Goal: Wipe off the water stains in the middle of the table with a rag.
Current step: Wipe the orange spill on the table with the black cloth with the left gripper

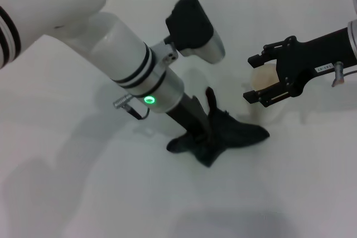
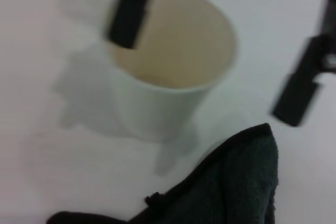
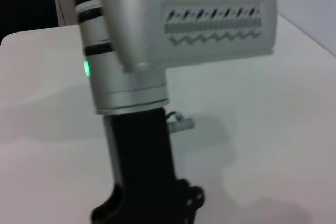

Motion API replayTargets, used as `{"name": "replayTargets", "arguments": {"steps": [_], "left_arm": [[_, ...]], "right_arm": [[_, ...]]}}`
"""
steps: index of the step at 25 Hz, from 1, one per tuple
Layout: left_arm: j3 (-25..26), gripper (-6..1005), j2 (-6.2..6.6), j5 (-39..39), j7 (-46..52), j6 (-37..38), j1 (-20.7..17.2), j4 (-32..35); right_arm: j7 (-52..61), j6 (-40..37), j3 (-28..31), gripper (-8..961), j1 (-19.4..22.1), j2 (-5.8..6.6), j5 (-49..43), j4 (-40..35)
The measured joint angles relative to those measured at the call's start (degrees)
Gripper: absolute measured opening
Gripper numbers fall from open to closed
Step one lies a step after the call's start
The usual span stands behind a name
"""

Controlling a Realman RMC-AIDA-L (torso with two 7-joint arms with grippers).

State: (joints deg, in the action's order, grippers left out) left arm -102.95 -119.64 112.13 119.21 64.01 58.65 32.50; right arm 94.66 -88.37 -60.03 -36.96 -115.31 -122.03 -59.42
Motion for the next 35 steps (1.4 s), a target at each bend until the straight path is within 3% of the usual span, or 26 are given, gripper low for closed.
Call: {"name": "replayTargets", "arguments": {"steps": [6, 12, 16, 28, 35], "left_arm": [[5.56, 102, 0.21, 7.33, 3.90, -3.98, -0.59, -0.16], [6.41, 102, 0.16, 12.87, 9.08, -7.59, -0.78, -0.24], [7.50, 102, 0.16, 12.40, 7.51, -7.00, -1.13, 0.06], [8.55, 101, 0.17, 3.91, -3.25, 4.55, -2.40, 1.90], [8.64, 101, 0.28, 6.40, -0.23, 1.07, -2.99, 2.03]], "right_arm": [[0.00, -0.03, 0.00, 840, -0.04, 0.00, 0.10, 0.01], [0.00, -0.05, 0.00, 840, -0.23, 0.00, 0.14, 0.01], [0.00, -0.09, 0.01, 840, -0.01, 0.13, 0.13, 0.01], [0.45, -0.82, 0.53, 840, 0.34, 0.40, -0.07, 0.01], [0.63, -1.19, 0.53, 840, 0.49, 0.44, -0.17, -0.03]]}}
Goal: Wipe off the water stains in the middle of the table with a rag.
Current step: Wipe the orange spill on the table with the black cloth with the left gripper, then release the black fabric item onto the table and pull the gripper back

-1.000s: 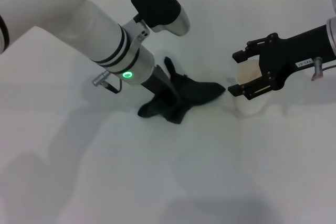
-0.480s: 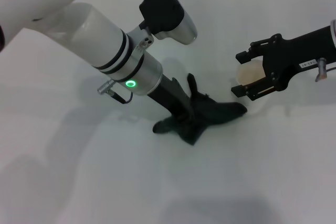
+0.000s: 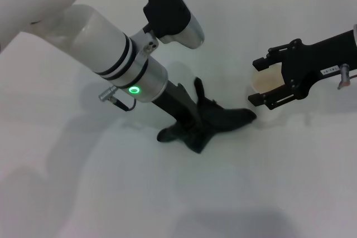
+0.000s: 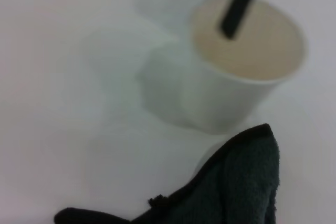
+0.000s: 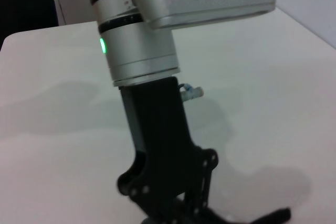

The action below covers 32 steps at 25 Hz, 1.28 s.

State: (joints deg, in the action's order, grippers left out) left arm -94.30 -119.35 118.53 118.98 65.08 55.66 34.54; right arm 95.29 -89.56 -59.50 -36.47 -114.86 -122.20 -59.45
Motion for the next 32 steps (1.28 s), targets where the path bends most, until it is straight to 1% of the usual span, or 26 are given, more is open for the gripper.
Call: {"name": "replayTargets", "arguments": {"steps": [4, 8, 12, 15, 17, 20, 23, 26, 29, 32], "left_arm": [[0.03, 101, 0.00, 3.04, 3.44, -2.87, -0.05, 0.03], [1.12, 101, 0.01, 3.86, 3.90, -3.66, -0.63, 0.72], [1.70, 101, 0.09, 5.07, 3.99, -3.08, -3.11, 4.48], [2.49, 101, 0.24, 5.38, 3.62, -1.64, -6.43, 9.17], [4.42, 101, 0.33, 5.83, 2.71, 0.19, -8.84, 11.89], [9.62, 101, 0.36, 6.64, 0.34, 3.94, -12.07, 14.79], [13.74, 101, 0.52, 7.12, -1.10, 6.29, -15.36, 17.13], [17.08, 102, 0.86, 9.05, -1.52, 8.13, -19.75, 21.09], [18.84, 107, 0.95, 10.49, -1.65, 9.52, -23.64, 25.61], [19.43, 115, 0.97, 10.83, -2.50, 10.79, -27.33, 29.68]], "right_arm": [[0.03, -0.01, 0.00, 840, 0.32, 0.02, -0.01, -0.19], [0.38, -0.07, 0.00, 840, 0.34, 0.10, -0.12, -0.26], [0.66, -0.21, 0.00, 841, 0.40, 0.22, -0.25, -0.38], [0.67, -0.25, 0.00, 841, 0.47, 0.35, -0.18, -0.47], [0.68, -0.26, 0.00, 841, 0.48, 0.48, -0.14, -0.46], [0.68, -0.26, 0.00, 841, 0.54, 0.63, -0.12, -0.44], [0.69, -0.27, 0.00, 841, 0.55, 0.64, -0.03, -0.44], [0.73, -0.26, 0.00, 841, 0.60, 0.64, 0.03, -0.32], [0.77, -0.26, 0.00, 841, 0.65, 0.63, -0.03, -0.10], [0.78, -0.24, 0.00, 841, 0.94, 0.53, 0.02, -0.03]]}}
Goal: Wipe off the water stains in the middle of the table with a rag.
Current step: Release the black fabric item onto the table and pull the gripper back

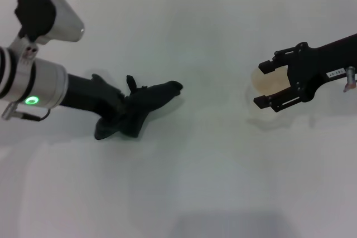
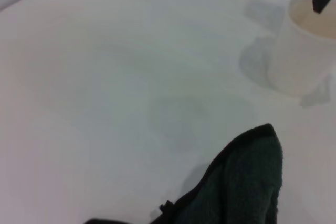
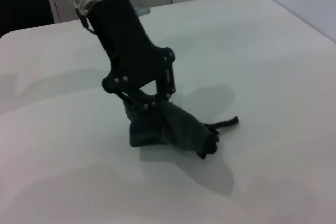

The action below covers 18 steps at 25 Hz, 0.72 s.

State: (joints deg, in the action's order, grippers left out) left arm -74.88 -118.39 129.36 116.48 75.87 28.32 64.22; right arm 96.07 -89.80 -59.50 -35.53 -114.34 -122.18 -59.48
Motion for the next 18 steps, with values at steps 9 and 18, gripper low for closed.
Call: {"name": "replayTargets", "arguments": {"steps": [9, 18], "left_arm": [[3.36, 139, -0.14, 0.40, -1.49, 0.67, -1.76, -1.53], [6.90, 298, -0.57, -1.05, -3.53, 0.63, -3.76, -1.21]], "right_arm": [[0.00, -0.01, 0.09, 841, 1.55, -0.67, 0.29, -0.37], [-0.01, -0.52, 0.09, 840, 2.47, -0.71, 0.89, -0.45]]}}
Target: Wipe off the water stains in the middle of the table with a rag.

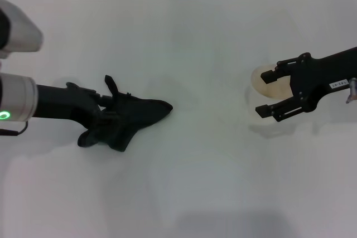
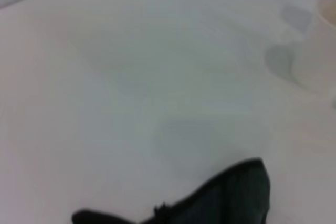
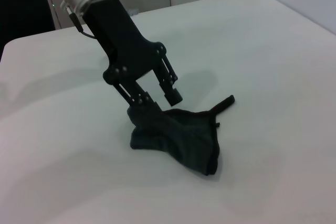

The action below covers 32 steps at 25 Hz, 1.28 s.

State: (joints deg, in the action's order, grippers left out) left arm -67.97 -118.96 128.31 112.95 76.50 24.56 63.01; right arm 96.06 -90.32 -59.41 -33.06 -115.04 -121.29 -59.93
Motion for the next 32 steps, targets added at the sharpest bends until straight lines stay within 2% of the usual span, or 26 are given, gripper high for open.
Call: {"name": "replayTargets", "arguments": {"steps": [1, 2, 7, 15, 18, 24, 25, 27, 32], "left_arm": [[2.61, 334, 0.03, -3.64, -3.11, 1.37, -1.20, -0.14], [2.89, 368, 0.05, -4.06, -3.51, 1.61, -1.35, -0.14], [10.71, 540, 0.40, -10.82, -13.30, 7.54, -4.21, -0.12], [26.07, 580, 0.29, -14.03, -32.00, 19.82, -6.52, -5.41], [29.33, 580, 0.42, -14.03, -36.87, 23.19, -7.34, -6.85], [33.93, 580, 0.55, -14.58, -42.35, 29.03, -8.54, -7.05], [34.39, 580, 1.58, -15.09, -43.20, 30.90, -8.77, -7.25], [34.36, 580, 1.99, -15.11, -43.20, 31.13, -8.72, -7.34], [33.87, 580, 4.69, -14.55, -42.76, 32.25, -7.66, -9.71]], "right_arm": [[-0.01, 0.00, 0.00, 840, 0.08, 0.00, 0.11, -0.01], [-0.05, -0.01, 0.00, 840, 0.19, 0.00, 0.30, -0.01], [-1.02, -0.21, -0.01, 840, 1.55, 0.14, 2.09, -0.23], [-4.32, -0.78, -0.01, 840, 3.98, 0.70, 6.78, -0.15], [-4.45, -1.27, 0.10, 840, 4.33, 1.05, 7.38, 0.09], [-5.04, -1.91, 1.26, 840, 4.51, 0.81, 7.47, 0.12], [-5.02, -2.37, 1.73, 840, 4.33, 0.80, 7.51, 0.23], [-4.69, -3.22, 2.59, 840, 4.16, 0.83, 7.55, 0.28], [-3.95, -3.25, 2.90, 840, 4.09, 0.93, 7.56, 0.42]]}}
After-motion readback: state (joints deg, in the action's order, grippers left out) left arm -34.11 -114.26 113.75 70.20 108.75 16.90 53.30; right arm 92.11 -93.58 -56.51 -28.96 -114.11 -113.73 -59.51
